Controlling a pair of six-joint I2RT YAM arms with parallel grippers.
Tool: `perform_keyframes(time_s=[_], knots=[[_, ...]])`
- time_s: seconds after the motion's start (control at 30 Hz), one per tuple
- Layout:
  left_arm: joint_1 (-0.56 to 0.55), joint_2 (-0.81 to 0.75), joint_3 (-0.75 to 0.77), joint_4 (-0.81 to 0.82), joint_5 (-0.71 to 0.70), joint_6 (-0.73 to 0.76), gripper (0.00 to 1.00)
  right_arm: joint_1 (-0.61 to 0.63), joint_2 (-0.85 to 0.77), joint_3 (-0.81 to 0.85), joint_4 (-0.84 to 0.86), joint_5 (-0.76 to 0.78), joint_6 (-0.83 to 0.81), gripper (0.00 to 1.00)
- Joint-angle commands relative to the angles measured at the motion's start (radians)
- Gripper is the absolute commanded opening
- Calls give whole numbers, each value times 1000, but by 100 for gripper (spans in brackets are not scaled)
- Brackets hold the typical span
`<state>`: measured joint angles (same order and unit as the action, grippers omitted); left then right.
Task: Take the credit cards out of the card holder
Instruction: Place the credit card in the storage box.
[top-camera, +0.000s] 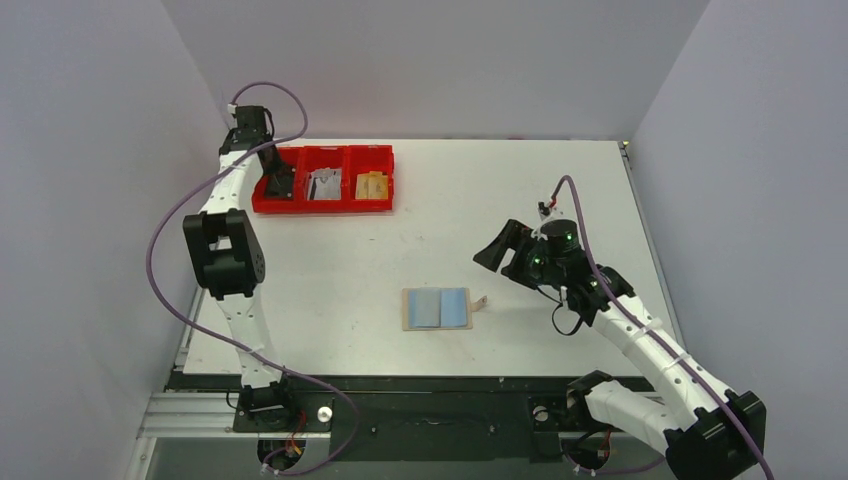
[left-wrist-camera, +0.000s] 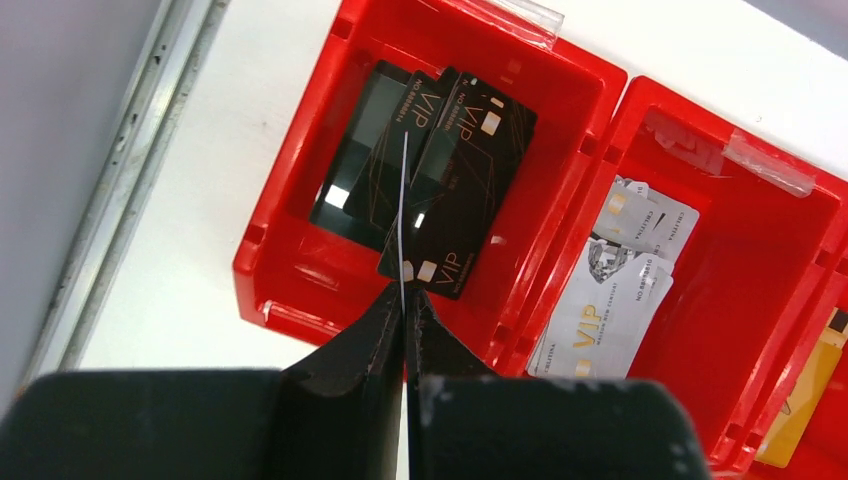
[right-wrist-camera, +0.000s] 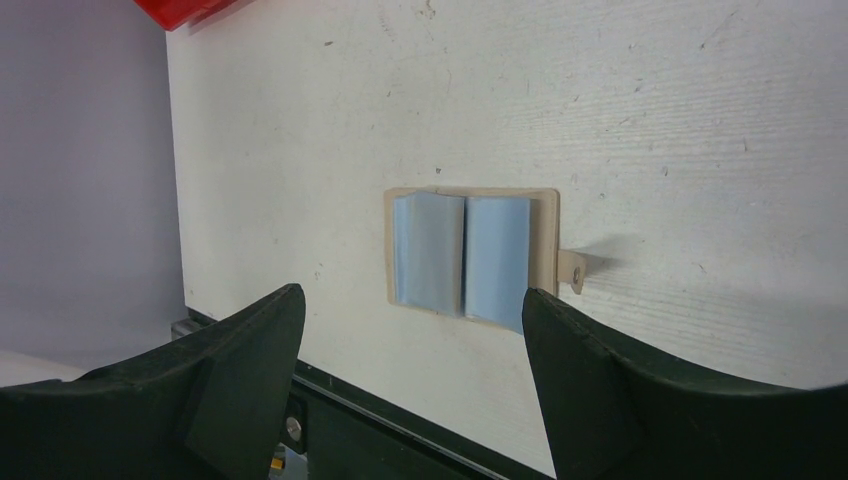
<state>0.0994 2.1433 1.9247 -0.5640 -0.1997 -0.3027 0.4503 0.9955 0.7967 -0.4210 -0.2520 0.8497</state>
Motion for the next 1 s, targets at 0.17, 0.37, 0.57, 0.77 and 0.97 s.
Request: perform_keyframes(time_s=[0.17,0.37,0.57,0.77,0.97], knots=[[0,100,128,18,81,7,0,-5,-46,35,-36,44,-9,75],[0,141,184,-26,102,14,20,-6,-53,35,-45,52,-5,76],[2,104,201,-37,97,8,37,-4,-54,34,-46,54,-2,76],[2,63,237,-68,76,0,44,-3,-52,29,-41,61,-2,76],[-4,8,213,-87,119,-28,47,-1,-37,23,-30,57,-8,76]])
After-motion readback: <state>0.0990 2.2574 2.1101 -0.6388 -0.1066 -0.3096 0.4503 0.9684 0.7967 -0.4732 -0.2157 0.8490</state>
